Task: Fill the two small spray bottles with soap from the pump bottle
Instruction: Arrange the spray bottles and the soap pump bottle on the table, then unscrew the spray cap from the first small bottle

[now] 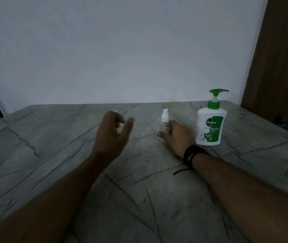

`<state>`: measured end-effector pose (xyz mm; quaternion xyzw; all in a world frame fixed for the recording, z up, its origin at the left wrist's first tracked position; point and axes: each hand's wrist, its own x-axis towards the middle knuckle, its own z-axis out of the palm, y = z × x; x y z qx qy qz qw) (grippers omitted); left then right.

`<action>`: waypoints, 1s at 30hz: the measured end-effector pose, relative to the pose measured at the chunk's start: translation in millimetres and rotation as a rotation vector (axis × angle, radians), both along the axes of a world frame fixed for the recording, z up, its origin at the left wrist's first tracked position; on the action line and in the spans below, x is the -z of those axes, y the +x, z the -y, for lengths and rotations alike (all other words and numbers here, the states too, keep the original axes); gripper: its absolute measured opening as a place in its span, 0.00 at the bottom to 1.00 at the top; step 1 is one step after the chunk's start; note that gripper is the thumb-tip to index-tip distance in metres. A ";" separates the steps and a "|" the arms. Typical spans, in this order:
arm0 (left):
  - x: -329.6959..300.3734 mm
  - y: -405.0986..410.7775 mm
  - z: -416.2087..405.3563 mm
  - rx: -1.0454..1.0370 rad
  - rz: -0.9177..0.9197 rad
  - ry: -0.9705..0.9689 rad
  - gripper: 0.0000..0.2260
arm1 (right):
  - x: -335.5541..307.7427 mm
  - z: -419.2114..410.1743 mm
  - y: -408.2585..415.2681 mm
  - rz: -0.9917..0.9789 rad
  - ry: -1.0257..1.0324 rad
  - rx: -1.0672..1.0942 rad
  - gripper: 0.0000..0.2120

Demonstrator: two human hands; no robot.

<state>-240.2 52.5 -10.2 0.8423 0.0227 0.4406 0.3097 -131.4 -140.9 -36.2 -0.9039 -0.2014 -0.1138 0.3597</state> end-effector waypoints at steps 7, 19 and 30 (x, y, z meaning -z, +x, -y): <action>-11.2 59.9 77.9 0.246 -0.312 -0.128 0.17 | 0.7 1.1 0.0 0.035 -0.002 -0.020 0.19; -1.3 79.4 80.7 0.265 -0.171 -0.329 0.14 | 4.1 1.5 1.6 0.083 0.018 -0.053 0.18; 7.2 70.4 76.8 0.343 -0.155 -0.465 0.12 | 3.9 1.5 -0.4 0.101 0.001 -0.064 0.18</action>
